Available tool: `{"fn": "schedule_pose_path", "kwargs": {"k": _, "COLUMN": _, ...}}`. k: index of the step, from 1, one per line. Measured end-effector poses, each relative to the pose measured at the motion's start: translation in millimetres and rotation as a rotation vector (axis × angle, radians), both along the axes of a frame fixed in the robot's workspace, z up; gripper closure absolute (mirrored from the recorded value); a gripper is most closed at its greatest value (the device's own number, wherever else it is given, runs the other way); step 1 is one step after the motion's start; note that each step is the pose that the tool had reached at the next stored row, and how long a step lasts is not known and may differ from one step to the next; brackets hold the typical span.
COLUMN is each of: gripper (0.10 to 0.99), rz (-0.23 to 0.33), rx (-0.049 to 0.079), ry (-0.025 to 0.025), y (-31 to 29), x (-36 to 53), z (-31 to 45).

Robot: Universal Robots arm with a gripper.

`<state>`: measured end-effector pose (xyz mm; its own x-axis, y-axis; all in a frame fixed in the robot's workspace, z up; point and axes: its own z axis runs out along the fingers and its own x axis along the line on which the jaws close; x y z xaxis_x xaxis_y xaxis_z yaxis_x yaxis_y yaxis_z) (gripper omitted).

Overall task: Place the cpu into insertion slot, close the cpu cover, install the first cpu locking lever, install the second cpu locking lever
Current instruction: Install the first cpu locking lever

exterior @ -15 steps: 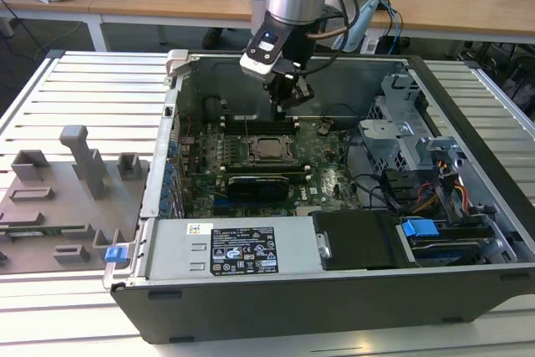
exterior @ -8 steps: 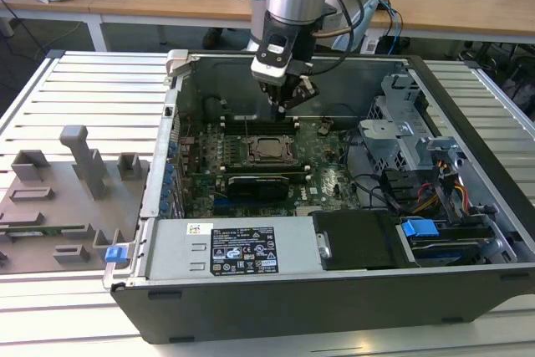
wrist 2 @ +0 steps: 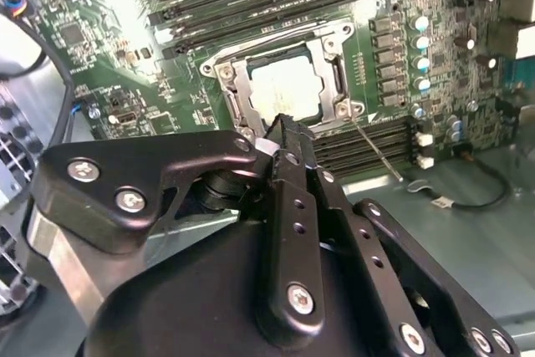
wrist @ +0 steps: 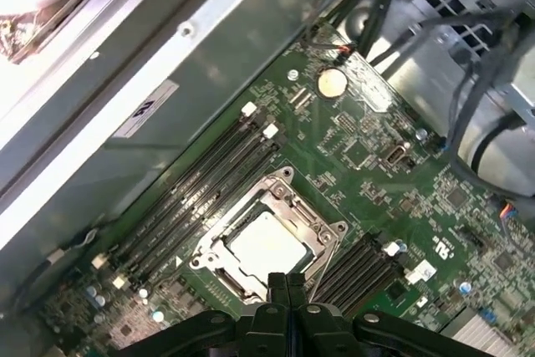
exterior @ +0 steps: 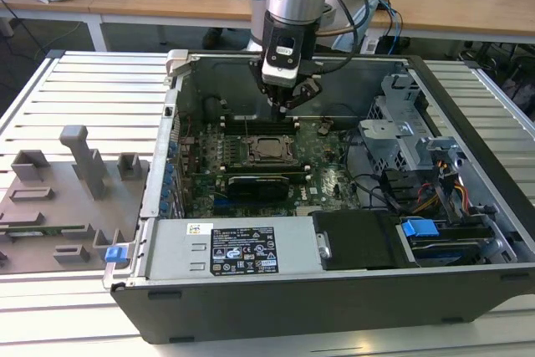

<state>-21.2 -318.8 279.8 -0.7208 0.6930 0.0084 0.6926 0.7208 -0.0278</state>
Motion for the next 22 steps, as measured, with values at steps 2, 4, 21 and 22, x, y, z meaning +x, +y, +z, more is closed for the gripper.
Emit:
{"fn": "schedule_pose_path", "kwargs": {"k": 2, "gripper": 0.980, "rz": 0.026, "rx": 0.000, "ry": 0.0000, "y": 0.0, "x": 0.0, "z": 0.0}}
{"fn": "schedule_pose_path", "kwargs": {"k": 4, "gripper": 0.980, "rz": 0.057, "rx": 0.000, "ry": 0.0000, "y": 0.0, "x": 0.0, "z": 0.0}}
{"fn": "schedule_pose_path", "kwargs": {"k": 21, "gripper": 0.980, "rz": 0.335, "rx": 0.000, "ry": 0.0000, "y": 0.0, "x": 0.0, "z": 0.0}}
{"fn": "schedule_pose_path", "kwargs": {"k": 22, "gripper": 0.980, "rz": 0.354, "rx": 0.000, "ry": 0.0000, "y": 0.0, "x": 0.0, "z": 0.0}}
